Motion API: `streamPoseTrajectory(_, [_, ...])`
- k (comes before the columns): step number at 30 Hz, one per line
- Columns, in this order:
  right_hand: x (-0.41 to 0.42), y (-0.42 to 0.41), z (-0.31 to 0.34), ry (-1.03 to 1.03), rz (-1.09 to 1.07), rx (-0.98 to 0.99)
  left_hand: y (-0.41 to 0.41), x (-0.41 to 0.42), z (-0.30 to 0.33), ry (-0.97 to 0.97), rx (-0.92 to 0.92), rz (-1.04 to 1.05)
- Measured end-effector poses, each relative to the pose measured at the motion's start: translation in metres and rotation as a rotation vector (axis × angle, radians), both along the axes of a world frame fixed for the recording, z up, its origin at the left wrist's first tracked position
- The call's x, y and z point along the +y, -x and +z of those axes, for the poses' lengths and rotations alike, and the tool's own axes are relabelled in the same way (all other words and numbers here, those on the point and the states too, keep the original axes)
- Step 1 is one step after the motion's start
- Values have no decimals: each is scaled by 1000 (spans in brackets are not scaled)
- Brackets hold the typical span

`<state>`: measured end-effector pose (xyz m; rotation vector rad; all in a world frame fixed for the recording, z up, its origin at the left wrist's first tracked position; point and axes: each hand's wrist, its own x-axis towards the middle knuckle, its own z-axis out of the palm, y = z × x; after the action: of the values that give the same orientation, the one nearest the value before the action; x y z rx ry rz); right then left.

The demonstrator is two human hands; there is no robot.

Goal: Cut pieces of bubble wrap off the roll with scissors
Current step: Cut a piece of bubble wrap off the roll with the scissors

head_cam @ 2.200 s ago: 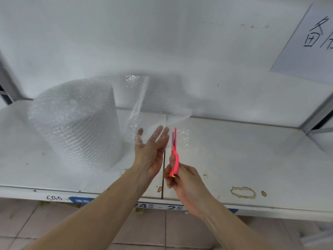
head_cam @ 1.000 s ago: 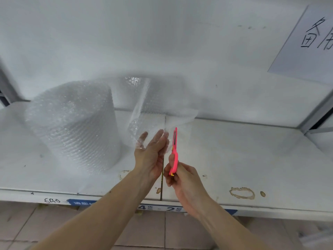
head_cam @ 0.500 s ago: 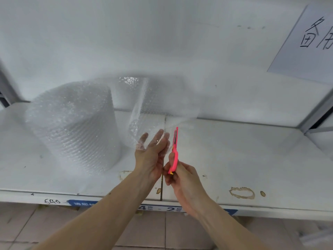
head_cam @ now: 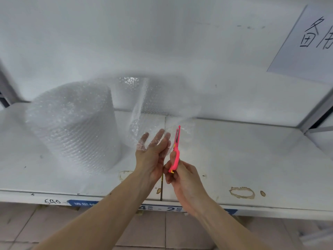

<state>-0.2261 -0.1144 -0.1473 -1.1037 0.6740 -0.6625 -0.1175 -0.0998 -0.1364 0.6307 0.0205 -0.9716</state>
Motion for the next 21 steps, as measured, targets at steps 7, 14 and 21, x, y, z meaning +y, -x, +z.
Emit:
streamPoseTrajectory(7, [-1,0,-1,26,-11,18,-1,-1,0,12,-4,9])
streamPoseTrajectory(14, [-4,0,1,-1,-31,-1,2,1,1,-12,-39,-26])
streamPoseTrajectory(21, [-5,1,2,2,-39,-2,1,0,2,7,-45,-20])
